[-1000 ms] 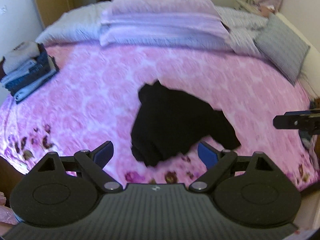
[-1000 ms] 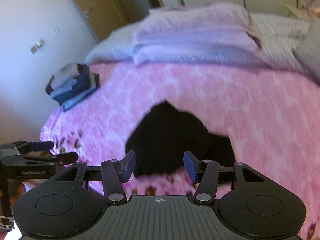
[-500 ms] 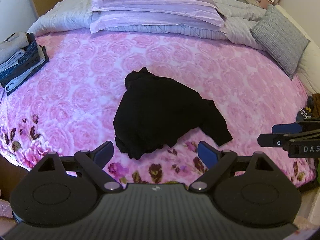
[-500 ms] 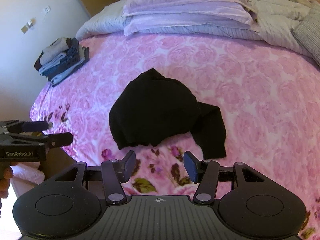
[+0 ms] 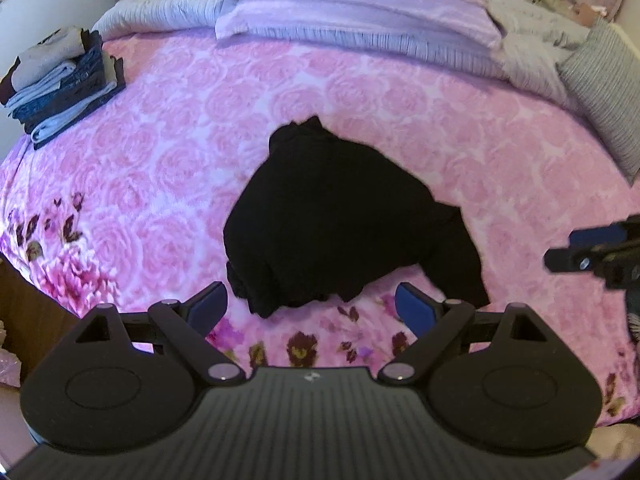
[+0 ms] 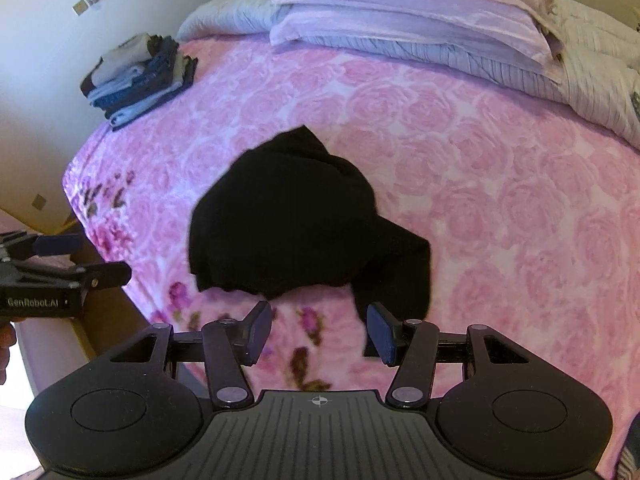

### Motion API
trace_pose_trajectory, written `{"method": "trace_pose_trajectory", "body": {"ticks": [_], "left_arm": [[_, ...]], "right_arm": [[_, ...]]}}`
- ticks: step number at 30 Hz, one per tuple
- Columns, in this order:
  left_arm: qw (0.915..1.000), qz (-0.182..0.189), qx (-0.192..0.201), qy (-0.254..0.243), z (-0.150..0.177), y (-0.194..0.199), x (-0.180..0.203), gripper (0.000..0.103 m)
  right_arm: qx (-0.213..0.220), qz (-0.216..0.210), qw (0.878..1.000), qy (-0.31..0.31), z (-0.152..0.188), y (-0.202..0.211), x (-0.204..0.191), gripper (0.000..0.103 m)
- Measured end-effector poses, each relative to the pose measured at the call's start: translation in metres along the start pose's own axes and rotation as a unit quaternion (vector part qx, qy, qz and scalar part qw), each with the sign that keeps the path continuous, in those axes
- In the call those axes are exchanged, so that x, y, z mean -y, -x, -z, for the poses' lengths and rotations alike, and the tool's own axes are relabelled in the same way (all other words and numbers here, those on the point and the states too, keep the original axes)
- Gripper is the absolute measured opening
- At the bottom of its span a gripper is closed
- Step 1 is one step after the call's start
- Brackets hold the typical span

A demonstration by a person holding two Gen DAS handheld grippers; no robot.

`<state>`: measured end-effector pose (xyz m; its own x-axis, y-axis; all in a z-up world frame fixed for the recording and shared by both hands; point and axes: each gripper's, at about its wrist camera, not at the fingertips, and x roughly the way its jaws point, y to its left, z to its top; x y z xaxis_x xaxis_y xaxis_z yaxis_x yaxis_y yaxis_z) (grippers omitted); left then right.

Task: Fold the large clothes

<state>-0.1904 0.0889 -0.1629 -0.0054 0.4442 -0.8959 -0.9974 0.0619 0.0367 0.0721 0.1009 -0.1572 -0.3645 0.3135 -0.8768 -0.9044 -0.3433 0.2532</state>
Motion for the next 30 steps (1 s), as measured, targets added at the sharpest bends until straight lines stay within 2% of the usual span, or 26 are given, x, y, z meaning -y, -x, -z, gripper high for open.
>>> {"method": "trace_pose_trajectory", "body": {"ticks": [4, 8, 11, 12, 14, 16, 17, 19, 21, 22, 23, 24, 25, 26, 27, 29, 30], "left_arm": [[0.9993, -0.014, -0.004, -0.036, 0.014, -0.035, 0.023, 0.088], [0.9961, -0.016, -0.006, -0.086, 0.028, -0.08, 0.049, 0.082], [0.9893, -0.022, 0.003, -0.144, 0.035, -0.117, 0.071, 0.079], [0.9843, -0.03, 0.014, -0.174, 0.038, -0.13, 0.08, 0.079], [0.9725, -0.048, 0.036, -0.225, 0.044, -0.148, 0.096, 0.079], [0.954, -0.064, 0.064, -0.286, 0.051, -0.168, 0.111, 0.079], [0.9417, -0.077, 0.076, -0.318, 0.056, -0.178, 0.119, 0.078], [0.9111, -0.105, 0.104, -0.385, 0.069, -0.197, 0.131, 0.078], [0.8871, -0.127, 0.117, -0.428, 0.076, -0.213, 0.136, 0.077], [0.8789, -0.131, 0.12, -0.443, 0.078, -0.22, 0.135, 0.074], [0.8726, -0.133, 0.121, -0.454, 0.08, -0.225, 0.133, 0.064], [0.8691, -0.137, 0.124, -0.459, 0.081, -0.228, 0.128, 0.044], [0.8714, -0.136, 0.126, -0.454, 0.079, -0.229, 0.121, 0.035], [0.8767, -0.128, 0.126, -0.446, 0.076, -0.225, 0.114, 0.018], [0.8846, -0.121, 0.132, -0.431, 0.071, -0.216, 0.104, 0.011], [0.899, -0.12, 0.163, -0.388, 0.057, -0.189, 0.084, 0.01], [0.9098, -0.119, 0.18, -0.355, 0.047, -0.17, 0.064, 0.009]], "right_arm": [[-0.017, 0.006, 1.0, -0.014, 0.007, -0.015, 0.029, 0.05], [-0.031, 0.016, 0.998, -0.044, 0.018, -0.03, 0.064, 0.05], [-0.04, 0.033, 0.996, -0.066, 0.024, -0.043, 0.086, 0.05], [-0.043, 0.038, 0.996, -0.072, 0.027, -0.047, 0.093, 0.05], [-0.048, 0.046, 0.994, -0.087, 0.033, -0.055, 0.106, 0.05], [-0.052, 0.054, 0.991, -0.107, 0.04, -0.063, 0.12, 0.05], [-0.053, 0.054, 0.99, -0.115, 0.044, -0.066, 0.125, 0.05], [-0.061, 0.06, 0.987, -0.132, 0.052, -0.074, 0.137, 0.05], [-0.069, 0.066, 0.985, -0.142, 0.059, -0.08, 0.143, 0.05], [-0.073, 0.07, 0.984, -0.146, 0.062, -0.084, 0.145, 0.05], [-0.078, 0.074, 0.983, -0.147, 0.064, -0.087, 0.146, 0.05], [-0.084, 0.076, 0.983, -0.145, 0.065, -0.091, 0.147, 0.05], [-0.085, 0.077, 0.983, -0.143, 0.066, -0.094, 0.148, 0.05], [-0.083, 0.079, 0.984, -0.139, 0.066, -0.097, 0.148, 0.05], [-0.079, 0.08, 0.985, -0.134, 0.063, -0.1, 0.147, 0.05], [-0.063, 0.083, 0.988, -0.117, 0.056, -0.105, 0.146, 0.05], [-0.052, 0.082, 0.99, -0.106, 0.05, -0.108, 0.145, 0.05]]}}
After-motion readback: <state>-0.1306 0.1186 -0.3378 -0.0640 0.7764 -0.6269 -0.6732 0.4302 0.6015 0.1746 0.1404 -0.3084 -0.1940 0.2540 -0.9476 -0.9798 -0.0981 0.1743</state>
